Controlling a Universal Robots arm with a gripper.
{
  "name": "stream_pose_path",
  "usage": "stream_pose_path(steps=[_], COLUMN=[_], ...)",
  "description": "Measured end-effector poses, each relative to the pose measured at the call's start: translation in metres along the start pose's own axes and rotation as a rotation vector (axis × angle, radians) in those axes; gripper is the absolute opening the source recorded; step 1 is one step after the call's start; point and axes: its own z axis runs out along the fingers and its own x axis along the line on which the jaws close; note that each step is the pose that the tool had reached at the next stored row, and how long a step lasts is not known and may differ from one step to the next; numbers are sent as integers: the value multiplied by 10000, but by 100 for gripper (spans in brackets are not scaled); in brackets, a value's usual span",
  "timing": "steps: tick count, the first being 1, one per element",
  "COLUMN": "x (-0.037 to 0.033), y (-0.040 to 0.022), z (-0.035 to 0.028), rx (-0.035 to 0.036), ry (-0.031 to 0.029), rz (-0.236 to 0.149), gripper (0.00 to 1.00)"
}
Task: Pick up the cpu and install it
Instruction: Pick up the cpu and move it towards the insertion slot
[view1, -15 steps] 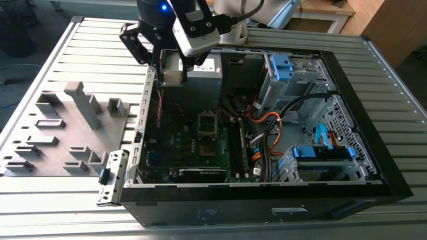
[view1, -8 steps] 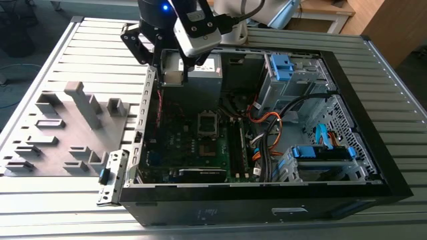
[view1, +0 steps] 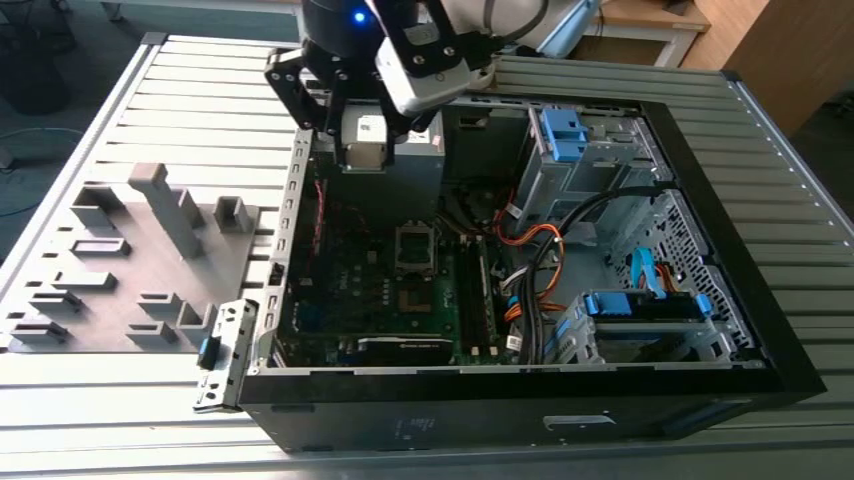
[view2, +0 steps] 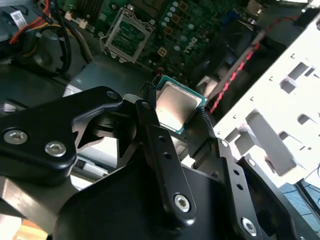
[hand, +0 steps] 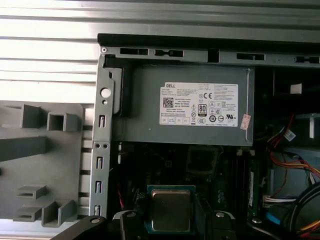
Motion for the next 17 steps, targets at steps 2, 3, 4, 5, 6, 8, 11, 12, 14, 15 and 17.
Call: stream_pose_path(steps=[2,3,4,5,6,8,11,12,14,15,17], x=[-56,-86,-117,-149,-181,-241,-322,-346,-385,-399,-411], y=[-1,-1,-2,-3,-3,-5,-6,-7,-7,-8,-9], z=[0,0,1,1,1,2,2,3,4,4,4], rx=[0,0,0,0,0,-1,0,0,0,0,0], ry=[3,5,7,10,12,16,20,21,22,22,21], rz=[1,2,1,1,0,2,1,1,2,2,1], gripper=[47,47,47,47,47,47,47,47,47,47,47])
